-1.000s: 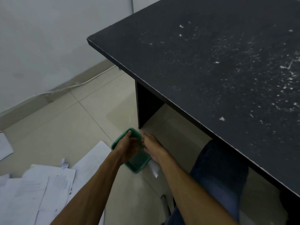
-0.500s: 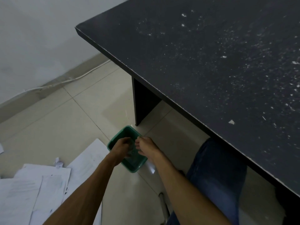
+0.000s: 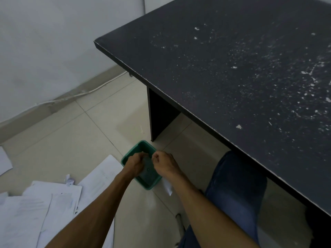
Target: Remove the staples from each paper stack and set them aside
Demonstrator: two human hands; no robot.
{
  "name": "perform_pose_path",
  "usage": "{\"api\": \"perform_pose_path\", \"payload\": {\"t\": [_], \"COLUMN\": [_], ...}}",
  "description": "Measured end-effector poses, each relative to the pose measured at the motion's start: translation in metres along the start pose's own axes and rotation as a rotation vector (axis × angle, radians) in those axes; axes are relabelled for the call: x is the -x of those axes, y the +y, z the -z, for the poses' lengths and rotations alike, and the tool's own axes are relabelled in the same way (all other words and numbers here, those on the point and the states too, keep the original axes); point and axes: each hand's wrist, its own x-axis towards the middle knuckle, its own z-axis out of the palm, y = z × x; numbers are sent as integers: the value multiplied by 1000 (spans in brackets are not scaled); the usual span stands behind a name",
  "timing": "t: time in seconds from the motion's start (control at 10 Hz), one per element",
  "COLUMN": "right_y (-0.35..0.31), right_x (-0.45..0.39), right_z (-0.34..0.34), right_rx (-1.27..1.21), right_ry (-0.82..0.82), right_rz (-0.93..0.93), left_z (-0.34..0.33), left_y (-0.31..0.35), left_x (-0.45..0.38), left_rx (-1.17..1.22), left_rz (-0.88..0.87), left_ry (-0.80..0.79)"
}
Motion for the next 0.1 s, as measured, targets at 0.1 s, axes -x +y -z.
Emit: {"api": "perform_pose_path", "payload": {"t": [0.1], "right_y": [0], "right_x": [8], "right_z": [3], "right_rx": [124], "right_ry": [6], "right_rz": [41], "left_z": [-1], "left_y": [-5], "left_x": [4], "left_rx": [68], "left_rz": [-8], "left_ry": [-26]}}
